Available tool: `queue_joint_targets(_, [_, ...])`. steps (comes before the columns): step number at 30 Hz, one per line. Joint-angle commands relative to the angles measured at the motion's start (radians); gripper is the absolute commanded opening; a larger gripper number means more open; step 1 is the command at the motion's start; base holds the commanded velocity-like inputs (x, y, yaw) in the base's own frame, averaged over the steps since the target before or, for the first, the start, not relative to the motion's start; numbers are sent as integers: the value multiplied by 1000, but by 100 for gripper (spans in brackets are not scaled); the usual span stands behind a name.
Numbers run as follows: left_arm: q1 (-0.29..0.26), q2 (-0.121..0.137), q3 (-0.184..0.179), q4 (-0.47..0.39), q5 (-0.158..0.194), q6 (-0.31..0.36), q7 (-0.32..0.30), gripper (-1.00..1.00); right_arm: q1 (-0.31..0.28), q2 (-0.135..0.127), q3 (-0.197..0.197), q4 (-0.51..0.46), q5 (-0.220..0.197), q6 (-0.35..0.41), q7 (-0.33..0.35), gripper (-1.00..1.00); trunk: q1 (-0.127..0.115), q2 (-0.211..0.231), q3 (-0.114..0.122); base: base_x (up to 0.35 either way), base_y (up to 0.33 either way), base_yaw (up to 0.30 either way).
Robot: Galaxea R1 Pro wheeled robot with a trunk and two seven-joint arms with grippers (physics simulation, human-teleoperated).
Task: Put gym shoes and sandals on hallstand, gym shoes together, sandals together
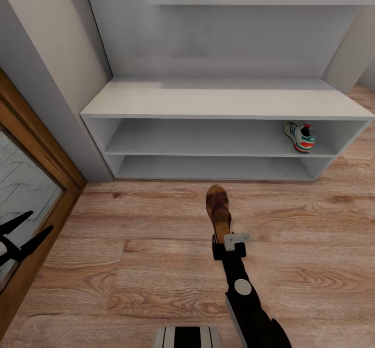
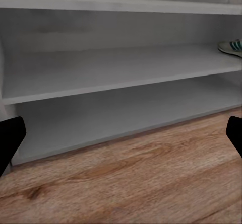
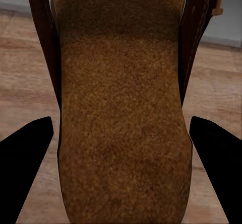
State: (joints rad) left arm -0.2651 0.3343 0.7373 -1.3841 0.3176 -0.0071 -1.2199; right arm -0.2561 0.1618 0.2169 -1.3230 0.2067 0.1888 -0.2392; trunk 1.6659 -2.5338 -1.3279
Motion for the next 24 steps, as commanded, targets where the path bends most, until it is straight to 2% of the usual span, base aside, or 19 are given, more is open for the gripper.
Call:
queue_joint_targets(1, [-1, 0, 1, 0, 2, -1, -3, 100, -1, 0, 2, -1, 10, 10, -5, -100, 0, 0, -1, 0, 0, 0])
queue_joint_targets(7, [0, 1, 0, 0, 2, -1, -4, 100, -8, 5, 31, -16, 10, 26, -13, -100, 0, 0, -1, 0, 0, 0])
queue_joint_targets(24, [1, 1, 2, 2, 0, -2, -7, 100, -6, 7, 44, -1, 8, 24, -35, -100, 0, 0, -1, 0, 0, 0])
